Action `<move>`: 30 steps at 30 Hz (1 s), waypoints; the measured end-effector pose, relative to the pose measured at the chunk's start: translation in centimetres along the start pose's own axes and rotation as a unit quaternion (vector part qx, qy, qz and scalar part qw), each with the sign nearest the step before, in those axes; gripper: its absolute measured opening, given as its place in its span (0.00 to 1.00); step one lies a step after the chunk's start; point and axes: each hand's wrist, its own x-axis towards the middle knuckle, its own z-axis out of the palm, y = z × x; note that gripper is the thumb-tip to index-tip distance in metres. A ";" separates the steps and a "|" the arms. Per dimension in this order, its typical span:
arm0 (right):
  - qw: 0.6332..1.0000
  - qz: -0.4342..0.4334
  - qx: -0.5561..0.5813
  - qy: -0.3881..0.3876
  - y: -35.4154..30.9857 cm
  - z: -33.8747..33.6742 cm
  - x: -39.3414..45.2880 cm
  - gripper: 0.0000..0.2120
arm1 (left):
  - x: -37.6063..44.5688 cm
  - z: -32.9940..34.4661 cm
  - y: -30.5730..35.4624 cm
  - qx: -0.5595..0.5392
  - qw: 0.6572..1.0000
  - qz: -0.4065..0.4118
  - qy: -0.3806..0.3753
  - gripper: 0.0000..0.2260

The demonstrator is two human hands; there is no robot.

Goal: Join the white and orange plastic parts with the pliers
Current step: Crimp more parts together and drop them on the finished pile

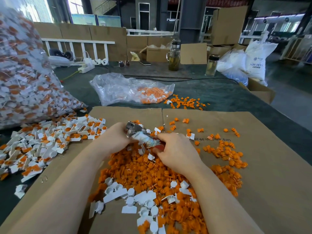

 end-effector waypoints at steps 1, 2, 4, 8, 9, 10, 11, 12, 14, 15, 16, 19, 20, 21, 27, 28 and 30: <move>1.000 -0.002 -0.007 -0.003 0.0 0.1 0.0 0.14 | 0.0 0.0 0.0 -0.004 1.000 0.005 -0.017 0.04; 1.000 -0.003 -0.010 0.000 0.0 0.2 0.0 0.14 | 0.0 -0.1 0.0 -0.003 0.999 0.012 -0.036 0.03; 1.000 0.002 -0.010 0.009 0.1 0.2 -0.1 0.13 | -0.1 0.1 0.1 -0.004 0.998 0.030 -0.063 0.06; 0.999 0.010 -0.012 0.052 0.4 0.0 0.0 0.11 | 0.0 0.8 0.7 0.089 0.992 0.062 -0.060 0.08; 0.998 0.018 -0.002 0.065 0.5 -0.2 0.1 0.11 | 0.0 0.9 1.0 0.130 0.988 0.069 -0.057 0.07; 0.996 0.027 0.009 0.079 0.5 -0.4 0.0 0.12 | 0.0 0.9 1.2 0.157 0.983 0.076 -0.050 0.06; 0.995 0.040 0.020 0.089 0.6 -0.5 0.0 0.12 | 0.1 0.9 1.3 0.165 0.982 0.079 -0.040 0.05; 0.994 0.053 0.031 0.095 0.7 -0.7 0.0 0.12 | 0.1 0.9 1.3 0.161 0.984 0.076 -0.032 0.05; 0.990 0.074 0.060 0.103 0.9 -0.8 0.0 0.10 | 0.1 1.0 1.4 0.144 0.987 0.064 -0.015 0.05; 0.988 0.082 0.078 0.106 1.0 -0.9 0.0 0.09 | 0.1 1.1 1.4 0.136 0.989 0.058 -0.004 0.05; 0.985 0.088 0.099 0.110 0.9 -1.0 0.0 0.08 | 0.1 1.2 1.4 0.126 0.991 0.053 0.007 0.05; 0.973 0.111 0.163 0.118 0.8 -1.2 0.0 0.09 | -0.1 1.5 1.6 0.029 0.998 0.046 0.023 0.05; 0.969 0.118 0.179 0.122 0.8 -1.2 0.0 0.09 | -0.2 1.5 1.7 -0.021 0.999 0.042 0.019 0.06; 0.965 0.123 0.194 0.125 0.8 -1.2 -0.1 0.09 | -0.3 1.6 1.8 -0.066 0.997 0.036 0.012 0.08; 0.932 0.131 0.299 0.156 0.8 -1.5 -0.2 0.08 | -0.7 2.2 2.9 -0.283 0.957 -0.004 -0.057 0.13; 0.926 0.132 0.317 0.160 0.7 -1.6 -0.2 0.07 | -0.8 2.3 3.0 -0.303 0.951 -0.005 -0.060 0.12; 0.917 0.133 0.337 0.166 0.7 -1.6 -0.2 0.06 | -0.9 2.4 3.2 -0.335 0.941 -0.010 -0.056 0.10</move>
